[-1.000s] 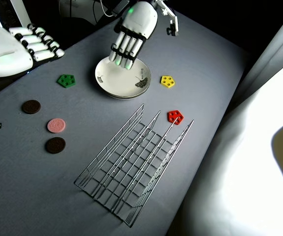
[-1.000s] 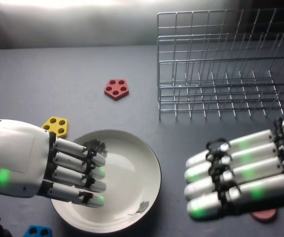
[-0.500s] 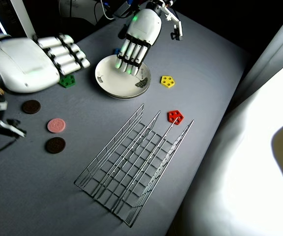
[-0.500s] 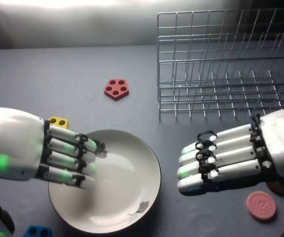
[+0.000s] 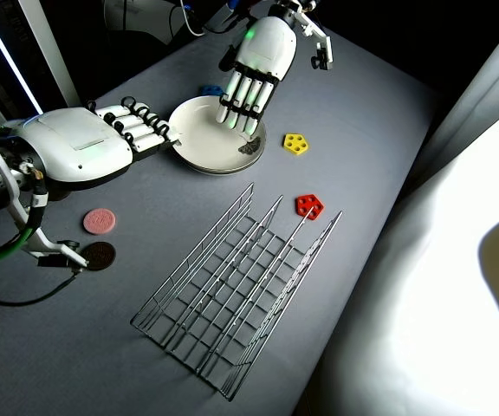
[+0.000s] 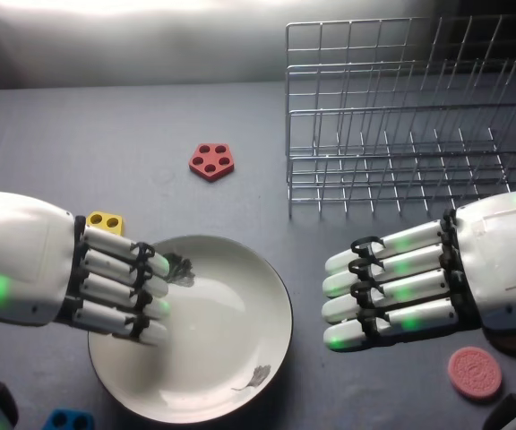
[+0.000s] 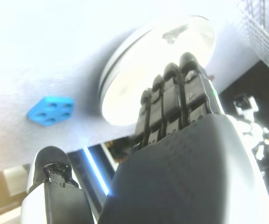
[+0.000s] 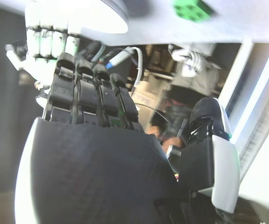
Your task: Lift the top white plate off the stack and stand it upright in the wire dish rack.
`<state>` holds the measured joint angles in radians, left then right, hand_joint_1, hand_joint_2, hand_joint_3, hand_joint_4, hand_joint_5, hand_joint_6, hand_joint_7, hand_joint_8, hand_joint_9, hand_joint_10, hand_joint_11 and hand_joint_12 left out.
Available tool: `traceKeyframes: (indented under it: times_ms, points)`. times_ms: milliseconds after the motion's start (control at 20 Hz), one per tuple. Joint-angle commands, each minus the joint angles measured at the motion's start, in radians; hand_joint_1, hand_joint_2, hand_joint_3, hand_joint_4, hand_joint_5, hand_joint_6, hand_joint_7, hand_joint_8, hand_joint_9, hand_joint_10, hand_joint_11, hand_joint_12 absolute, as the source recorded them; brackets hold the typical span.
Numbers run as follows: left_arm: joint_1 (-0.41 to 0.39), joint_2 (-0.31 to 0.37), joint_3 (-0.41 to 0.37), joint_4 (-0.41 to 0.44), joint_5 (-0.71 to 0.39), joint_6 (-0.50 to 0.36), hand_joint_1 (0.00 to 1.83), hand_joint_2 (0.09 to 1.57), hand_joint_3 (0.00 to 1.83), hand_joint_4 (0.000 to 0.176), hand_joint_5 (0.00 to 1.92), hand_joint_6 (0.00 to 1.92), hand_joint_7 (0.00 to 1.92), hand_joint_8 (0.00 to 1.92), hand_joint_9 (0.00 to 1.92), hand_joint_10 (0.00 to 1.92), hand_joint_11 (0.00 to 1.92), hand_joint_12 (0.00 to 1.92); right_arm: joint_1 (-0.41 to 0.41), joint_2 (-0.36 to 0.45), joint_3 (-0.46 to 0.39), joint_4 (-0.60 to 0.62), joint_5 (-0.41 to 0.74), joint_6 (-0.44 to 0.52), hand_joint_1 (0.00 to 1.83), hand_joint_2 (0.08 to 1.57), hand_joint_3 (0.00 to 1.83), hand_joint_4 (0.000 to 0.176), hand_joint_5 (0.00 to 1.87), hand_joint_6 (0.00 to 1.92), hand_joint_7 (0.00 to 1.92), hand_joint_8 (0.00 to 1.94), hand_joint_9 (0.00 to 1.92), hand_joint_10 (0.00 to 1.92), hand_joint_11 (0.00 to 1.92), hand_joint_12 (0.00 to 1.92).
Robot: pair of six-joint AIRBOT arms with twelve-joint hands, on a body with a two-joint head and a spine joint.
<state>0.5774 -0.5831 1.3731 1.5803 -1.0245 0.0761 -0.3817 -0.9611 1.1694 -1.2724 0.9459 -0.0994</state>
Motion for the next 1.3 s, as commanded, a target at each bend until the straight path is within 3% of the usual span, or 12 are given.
traceKeyframes:
  times_ms: [0, 650, 1250]
  points:
    - [-0.022, 0.009, -0.001, -0.058, -0.071, -0.008, 0.20, 0.96, 0.00, 0.000, 0.07, 0.00, 0.10, 0.00, 0.09, 0.00, 0.03, 0.20, 0.015, 0.008, -0.011, 0.074, 0.062, -0.003, 0.19, 1.07, 0.00, 0.000, 0.00, 0.00, 0.00, 0.00, 0.00, 0.00, 0.01, 0.00]
    - [-0.023, 0.003, 0.011, -0.019, -0.078, -0.020, 0.24, 0.95, 0.00, 0.000, 0.07, 0.00, 0.07, 0.00, 0.06, 0.00, 0.03, 0.21, 0.035, -0.009, -0.056, 0.046, -0.077, -0.020, 0.15, 1.05, 0.00, 0.000, 0.01, 0.00, 0.03, 0.01, 0.05, 0.01, 0.07, 0.03]
    - [-0.036, -0.028, 0.036, 0.002, -0.067, -0.025, 0.23, 0.94, 0.00, 0.000, 0.08, 0.01, 0.10, 0.01, 0.09, 0.01, 0.05, 0.23, 0.039, -0.058, -0.053, 0.033, -0.123, -0.039, 0.16, 1.04, 0.00, 0.000, 0.05, 0.01, 0.06, 0.01, 0.06, 0.01, 0.08, 0.04]
